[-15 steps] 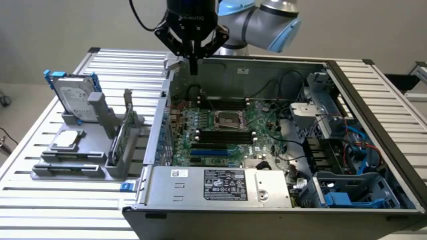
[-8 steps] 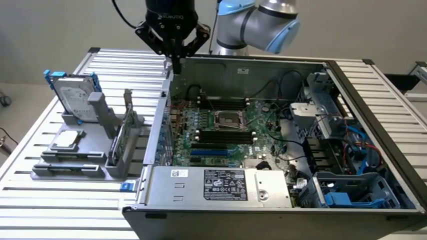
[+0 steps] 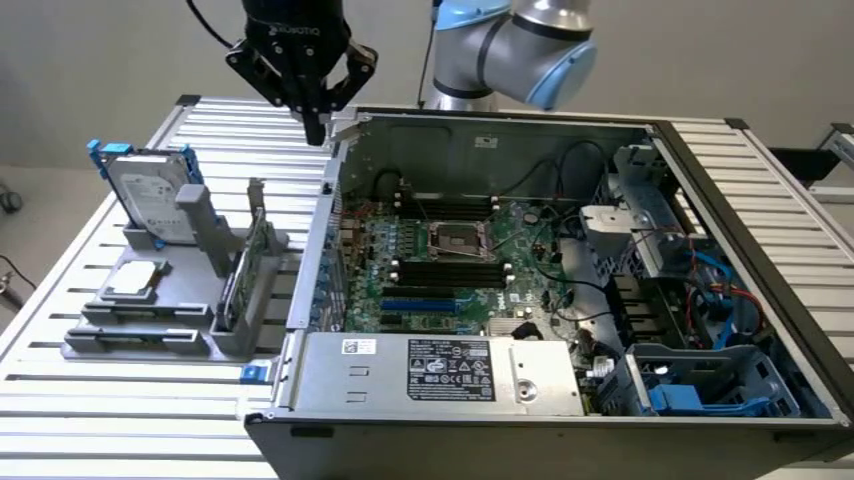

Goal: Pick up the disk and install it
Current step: 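Reach for the disk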

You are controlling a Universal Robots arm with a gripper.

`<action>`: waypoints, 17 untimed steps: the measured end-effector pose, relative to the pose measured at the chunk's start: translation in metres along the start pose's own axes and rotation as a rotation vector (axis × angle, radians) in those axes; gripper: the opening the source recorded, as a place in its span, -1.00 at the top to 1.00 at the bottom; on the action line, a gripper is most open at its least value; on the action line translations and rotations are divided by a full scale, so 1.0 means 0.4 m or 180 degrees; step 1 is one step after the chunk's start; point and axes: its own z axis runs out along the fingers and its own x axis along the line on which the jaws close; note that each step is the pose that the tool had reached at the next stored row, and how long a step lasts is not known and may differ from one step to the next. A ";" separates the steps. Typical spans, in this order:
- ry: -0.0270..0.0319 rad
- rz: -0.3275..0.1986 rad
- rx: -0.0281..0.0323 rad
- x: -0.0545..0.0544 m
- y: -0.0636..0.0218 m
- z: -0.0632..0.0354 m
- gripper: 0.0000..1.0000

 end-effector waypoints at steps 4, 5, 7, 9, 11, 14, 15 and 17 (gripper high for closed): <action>0.0015 0.0001 0.0001 0.046 0.003 0.000 0.79; 0.0018 0.0001 0.0001 0.057 0.004 0.000 0.79; 0.0025 0.0001 0.0002 0.079 0.006 0.000 0.79; 0.0033 0.0002 0.0002 0.101 0.010 0.000 0.79; 0.0043 0.0002 0.0003 0.122 0.013 0.000 0.79; 0.0058 0.0003 0.0004 0.154 0.019 0.001 0.79; 0.0063 0.0003 0.0004 0.164 0.022 0.001 0.79; 0.0074 0.0004 0.0005 0.185 0.027 0.002 0.79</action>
